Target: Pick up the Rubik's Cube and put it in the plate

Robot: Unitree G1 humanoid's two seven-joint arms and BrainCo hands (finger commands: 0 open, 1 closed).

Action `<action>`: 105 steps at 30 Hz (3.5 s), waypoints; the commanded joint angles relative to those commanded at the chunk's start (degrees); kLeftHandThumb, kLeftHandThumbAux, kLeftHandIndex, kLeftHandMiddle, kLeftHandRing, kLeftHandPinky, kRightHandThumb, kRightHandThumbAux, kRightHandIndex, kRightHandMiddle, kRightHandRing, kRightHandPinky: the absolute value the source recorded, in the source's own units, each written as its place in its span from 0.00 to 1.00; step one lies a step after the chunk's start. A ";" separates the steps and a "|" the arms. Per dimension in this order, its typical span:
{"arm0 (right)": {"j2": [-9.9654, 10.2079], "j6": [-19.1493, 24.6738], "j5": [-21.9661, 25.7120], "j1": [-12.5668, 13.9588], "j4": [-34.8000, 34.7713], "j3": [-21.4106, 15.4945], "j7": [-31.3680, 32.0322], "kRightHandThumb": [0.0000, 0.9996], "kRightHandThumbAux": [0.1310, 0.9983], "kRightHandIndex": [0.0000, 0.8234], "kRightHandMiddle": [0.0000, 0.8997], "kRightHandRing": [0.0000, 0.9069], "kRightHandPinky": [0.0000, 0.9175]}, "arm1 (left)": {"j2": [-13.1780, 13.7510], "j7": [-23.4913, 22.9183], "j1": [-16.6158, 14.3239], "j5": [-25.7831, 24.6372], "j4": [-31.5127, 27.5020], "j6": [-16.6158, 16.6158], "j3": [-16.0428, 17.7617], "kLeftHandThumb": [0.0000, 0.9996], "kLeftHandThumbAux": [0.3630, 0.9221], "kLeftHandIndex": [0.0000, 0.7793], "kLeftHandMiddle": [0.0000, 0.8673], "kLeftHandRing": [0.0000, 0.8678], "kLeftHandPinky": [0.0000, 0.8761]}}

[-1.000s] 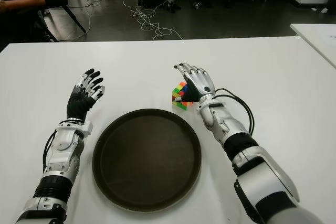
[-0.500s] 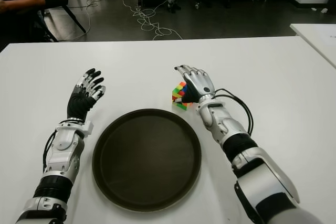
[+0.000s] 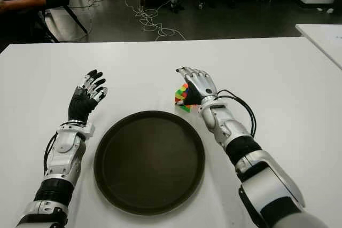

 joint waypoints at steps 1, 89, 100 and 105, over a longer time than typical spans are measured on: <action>0.03 0.04 0.03 0.00 0.03 0.01 0.02 0.00 0.76 0.18 0.18 0.20 0.20 | -0.01 -0.01 0.00 0.00 0.00 -0.02 0.01 0.00 0.78 0.15 0.17 0.13 0.10; 2.47 -6.52 4.67 -2.94 11.56 -1.94 -1.22 0.65 0.71 0.47 0.51 0.52 0.62 | -0.13 0.72 1.60 0.51 -4.63 2.92 -0.59 0.00 0.81 0.14 0.17 0.13 0.08; 2.70 -7.08 5.24 -2.95 11.96 -2.46 -1.76 0.84 0.64 0.51 0.54 0.75 0.79 | -0.32 1.16 1.76 0.52 -4.92 2.87 -0.56 0.00 0.80 0.14 0.17 0.13 0.08; 2.73 -7.01 5.25 -2.99 12.00 -2.52 -1.74 0.85 0.64 0.51 0.54 0.76 0.80 | -0.16 1.34 1.75 0.82 -5.01 3.17 -0.66 0.00 0.80 0.13 0.17 0.13 0.09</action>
